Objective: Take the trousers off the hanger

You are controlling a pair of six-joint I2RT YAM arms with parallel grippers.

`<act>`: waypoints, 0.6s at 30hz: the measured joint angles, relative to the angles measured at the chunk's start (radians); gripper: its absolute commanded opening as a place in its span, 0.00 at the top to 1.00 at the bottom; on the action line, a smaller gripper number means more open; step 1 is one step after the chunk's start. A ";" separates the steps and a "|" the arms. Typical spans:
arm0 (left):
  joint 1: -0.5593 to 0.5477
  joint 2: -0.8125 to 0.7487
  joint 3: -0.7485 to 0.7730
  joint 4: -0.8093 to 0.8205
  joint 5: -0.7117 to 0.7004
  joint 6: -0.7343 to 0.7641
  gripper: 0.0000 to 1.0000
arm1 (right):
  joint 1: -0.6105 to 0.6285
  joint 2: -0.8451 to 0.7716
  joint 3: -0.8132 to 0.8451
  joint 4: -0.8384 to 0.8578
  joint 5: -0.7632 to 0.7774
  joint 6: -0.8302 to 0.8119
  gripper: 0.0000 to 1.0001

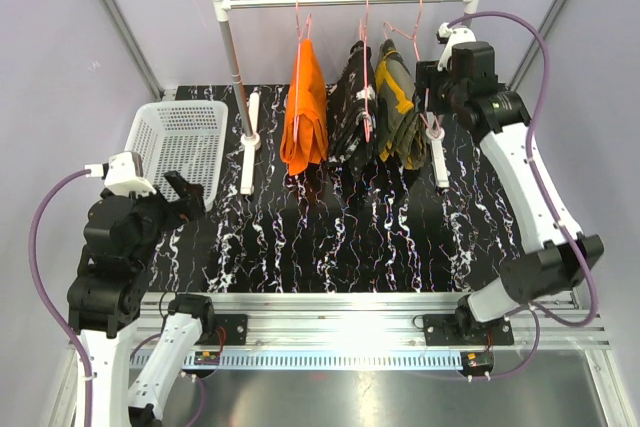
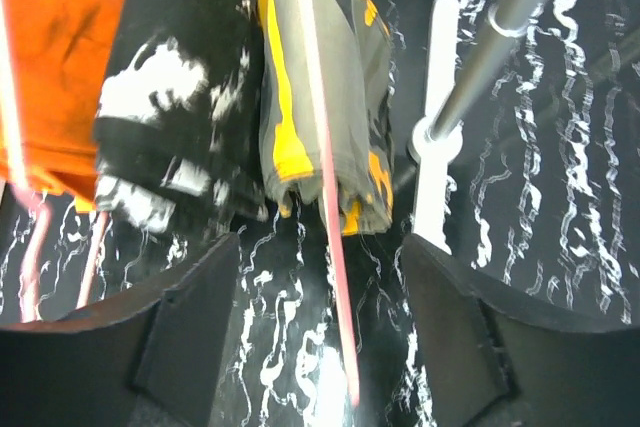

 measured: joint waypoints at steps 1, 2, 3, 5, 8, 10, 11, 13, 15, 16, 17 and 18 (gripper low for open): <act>0.000 0.000 0.000 0.000 0.004 0.000 0.01 | -0.010 0.022 0.001 0.019 -0.018 -0.003 0.32; 0.000 0.000 0.000 0.000 0.007 0.000 0.01 | -0.020 0.045 0.001 0.037 -0.030 -0.005 0.36; 0.000 0.000 0.000 -0.001 0.013 0.000 0.01 | -0.026 0.066 0.003 0.055 -0.043 -0.007 0.43; -0.001 0.000 0.000 -0.002 0.021 0.001 0.01 | -0.042 0.106 0.007 0.096 -0.058 -0.013 0.49; -0.002 0.000 0.000 -0.003 0.026 0.002 0.01 | -0.048 0.167 0.039 0.126 -0.085 -0.020 0.65; -0.002 0.000 0.000 -0.003 0.027 0.006 0.01 | -0.048 0.202 0.064 0.141 -0.105 -0.027 0.79; -0.002 0.000 0.000 -0.003 0.027 0.008 0.01 | -0.048 0.217 0.075 0.146 -0.112 -0.029 0.94; -0.002 0.000 0.000 -0.004 0.027 0.010 0.01 | -0.048 0.232 0.085 0.154 -0.127 -0.034 1.00; -0.002 0.000 0.000 -0.003 0.029 0.010 0.01 | -0.047 0.235 0.087 0.158 -0.137 -0.032 1.00; -0.002 0.001 0.000 -0.003 0.031 0.010 0.01 | -0.046 0.234 0.088 0.158 -0.138 -0.032 1.00; -0.002 0.003 0.000 -0.003 0.034 0.010 0.01 | -0.046 0.234 0.088 0.160 -0.140 -0.032 1.00; -0.002 0.005 0.000 -0.003 0.040 0.010 0.01 | -0.046 0.234 0.088 0.161 -0.143 -0.031 1.00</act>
